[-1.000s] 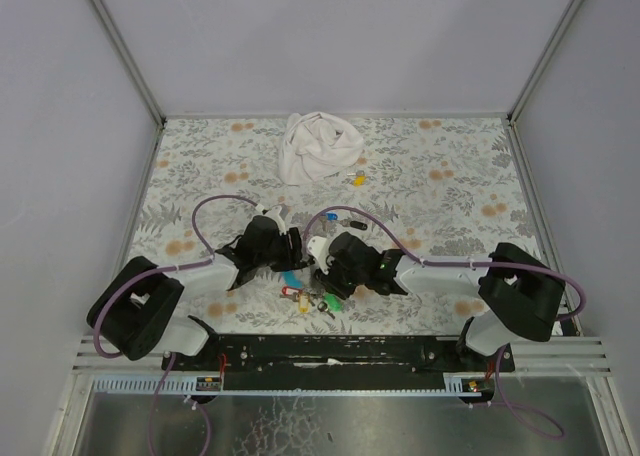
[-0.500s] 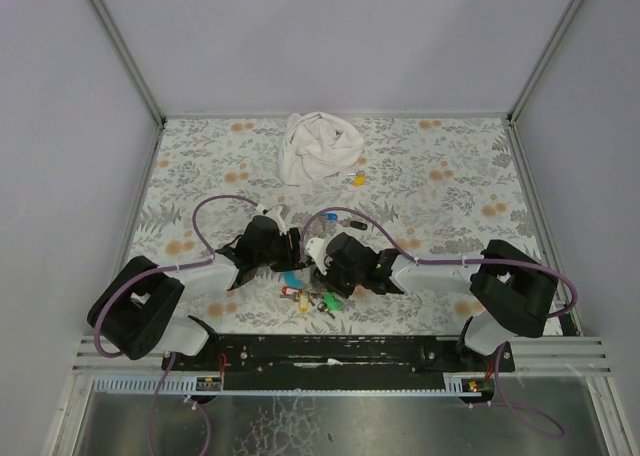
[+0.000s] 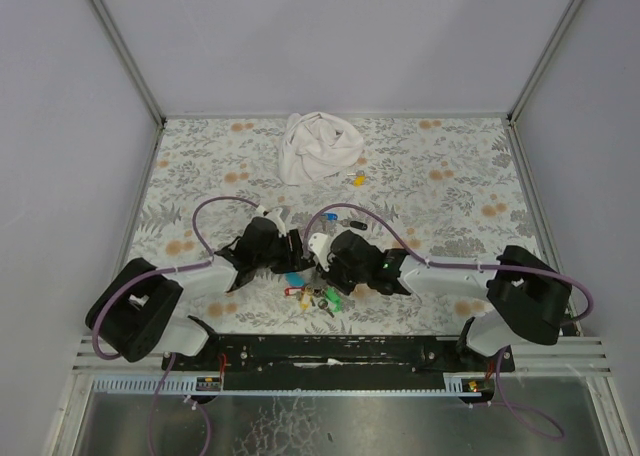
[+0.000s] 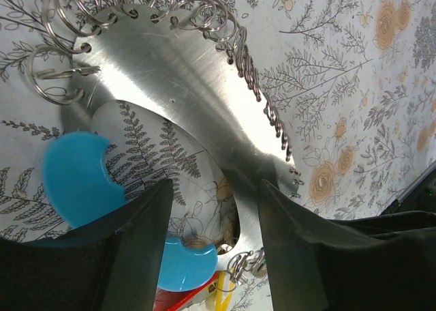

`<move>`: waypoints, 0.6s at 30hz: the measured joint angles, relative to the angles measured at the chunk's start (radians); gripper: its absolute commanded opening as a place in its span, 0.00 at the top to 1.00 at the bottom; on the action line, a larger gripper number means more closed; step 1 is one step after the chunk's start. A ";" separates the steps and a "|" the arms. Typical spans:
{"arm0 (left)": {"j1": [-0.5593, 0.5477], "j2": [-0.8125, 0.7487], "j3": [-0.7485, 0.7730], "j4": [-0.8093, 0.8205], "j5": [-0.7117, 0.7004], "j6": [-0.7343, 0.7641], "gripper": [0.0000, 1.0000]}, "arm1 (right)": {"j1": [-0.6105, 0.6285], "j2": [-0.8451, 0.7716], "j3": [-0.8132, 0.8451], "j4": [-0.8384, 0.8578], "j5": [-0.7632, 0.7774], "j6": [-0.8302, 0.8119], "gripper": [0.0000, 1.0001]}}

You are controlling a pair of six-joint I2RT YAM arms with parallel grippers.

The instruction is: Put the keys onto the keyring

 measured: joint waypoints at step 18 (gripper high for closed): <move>0.000 -0.017 -0.063 0.128 0.113 0.003 0.55 | 0.000 -0.049 -0.056 0.039 0.080 0.022 1.00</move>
